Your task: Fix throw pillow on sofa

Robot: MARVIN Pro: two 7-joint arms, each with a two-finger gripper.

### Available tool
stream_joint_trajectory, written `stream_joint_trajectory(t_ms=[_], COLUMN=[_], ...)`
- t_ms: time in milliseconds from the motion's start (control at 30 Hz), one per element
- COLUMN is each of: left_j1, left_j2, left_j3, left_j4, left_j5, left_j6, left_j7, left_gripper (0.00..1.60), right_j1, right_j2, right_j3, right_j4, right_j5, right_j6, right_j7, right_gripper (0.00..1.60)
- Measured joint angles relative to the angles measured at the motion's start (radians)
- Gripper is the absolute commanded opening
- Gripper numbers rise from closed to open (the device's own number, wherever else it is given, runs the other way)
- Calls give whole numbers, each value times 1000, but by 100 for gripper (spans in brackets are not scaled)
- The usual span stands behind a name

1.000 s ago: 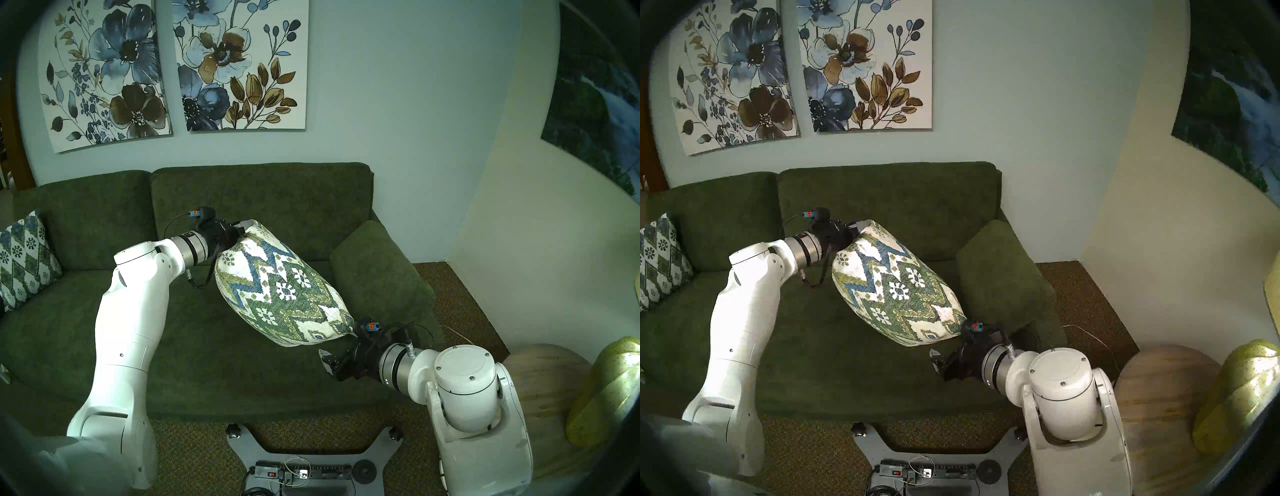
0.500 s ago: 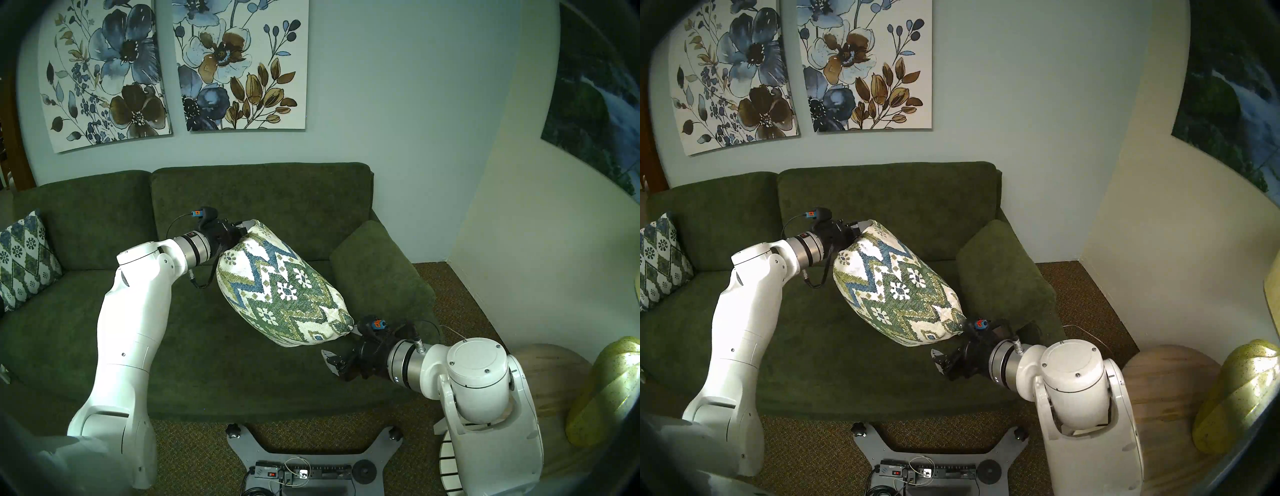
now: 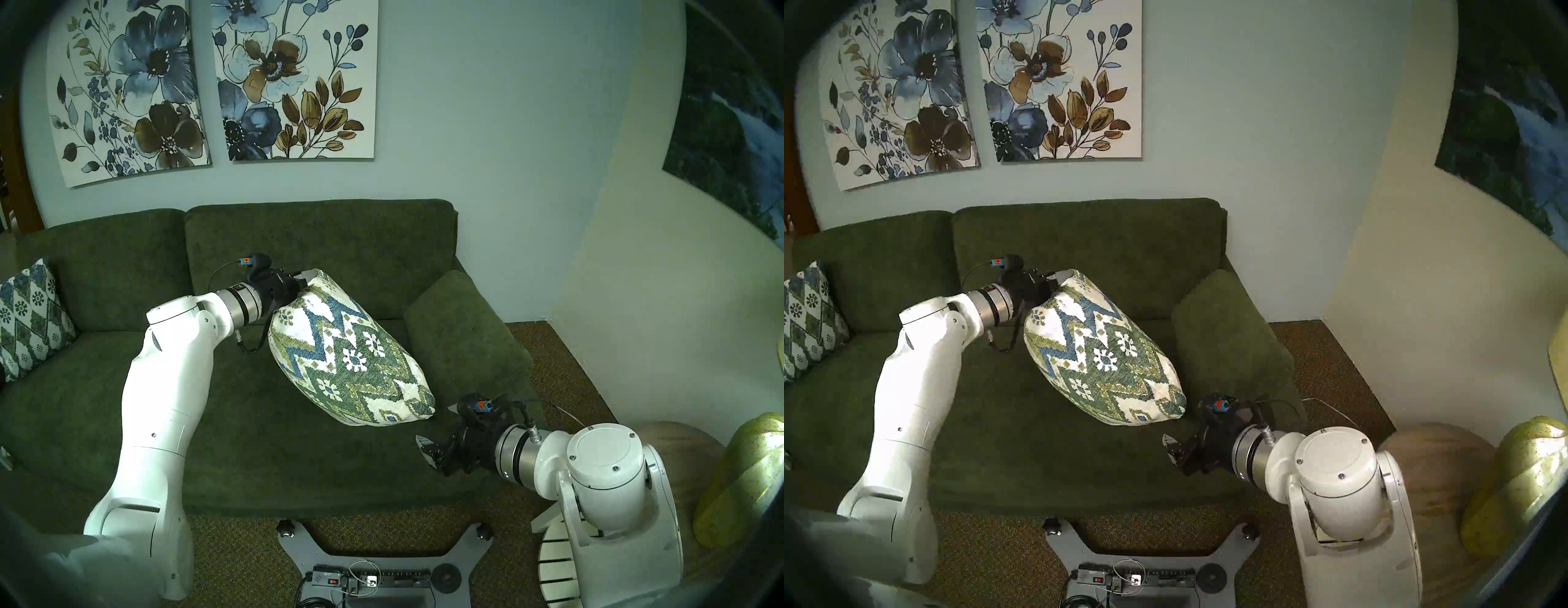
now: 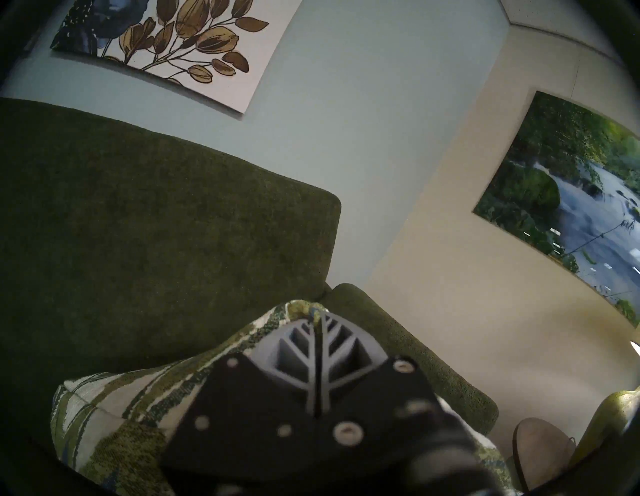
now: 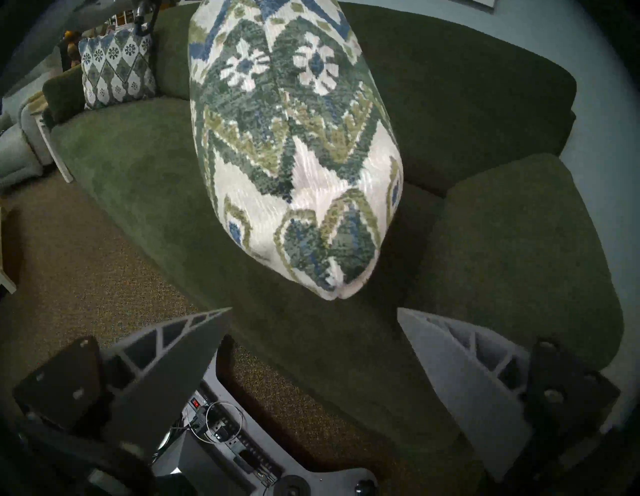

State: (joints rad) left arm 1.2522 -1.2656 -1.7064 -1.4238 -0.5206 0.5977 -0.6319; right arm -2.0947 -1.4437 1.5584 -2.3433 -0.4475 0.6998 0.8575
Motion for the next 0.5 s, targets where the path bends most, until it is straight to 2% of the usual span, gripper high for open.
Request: stream_joint_trajectory(t_ms=[500], left_j1=[10], left_j2=[9], left_j3=[-16], left_j4=[-3], left_j5=[0], left_j6=[0], left_j7=[-10], left_gripper=[0], right_j1=[67], right_j2=[10], right_j3=[-31], right_j4=[72], right_j5=[-19], right_j6=[-12], right_j7=[-1], right_gripper=[160])
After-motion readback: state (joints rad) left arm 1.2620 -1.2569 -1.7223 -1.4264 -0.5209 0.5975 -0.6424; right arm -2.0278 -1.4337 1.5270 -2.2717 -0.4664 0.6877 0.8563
